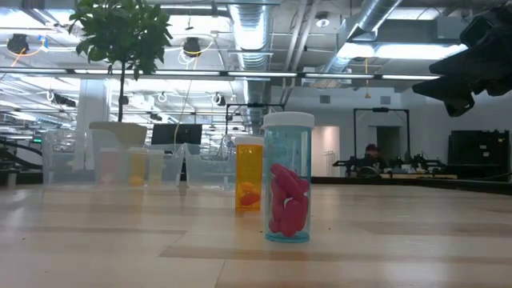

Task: Pick and place medicine bottles into bin by pill shape (circle, oval)
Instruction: Put the orange capsule bottle into the right transparent bin

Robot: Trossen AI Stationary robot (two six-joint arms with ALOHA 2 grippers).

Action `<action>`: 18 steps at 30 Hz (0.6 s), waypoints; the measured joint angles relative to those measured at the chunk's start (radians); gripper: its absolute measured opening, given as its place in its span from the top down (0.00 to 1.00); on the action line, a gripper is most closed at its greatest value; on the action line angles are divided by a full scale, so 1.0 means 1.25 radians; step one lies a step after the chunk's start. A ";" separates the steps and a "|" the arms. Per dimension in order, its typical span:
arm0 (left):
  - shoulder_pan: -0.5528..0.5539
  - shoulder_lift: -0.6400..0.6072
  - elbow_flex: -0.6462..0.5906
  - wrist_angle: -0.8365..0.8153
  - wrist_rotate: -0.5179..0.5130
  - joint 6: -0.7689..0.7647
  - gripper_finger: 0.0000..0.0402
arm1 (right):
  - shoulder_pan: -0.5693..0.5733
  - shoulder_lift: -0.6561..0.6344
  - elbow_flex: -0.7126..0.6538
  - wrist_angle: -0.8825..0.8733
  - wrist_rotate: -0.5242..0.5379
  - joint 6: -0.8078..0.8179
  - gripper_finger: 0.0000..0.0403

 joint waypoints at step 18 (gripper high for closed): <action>0.008 0.246 -0.002 0.021 0.212 -0.074 0.29 | -0.001 0.000 0.000 0.000 0.000 0.002 0.44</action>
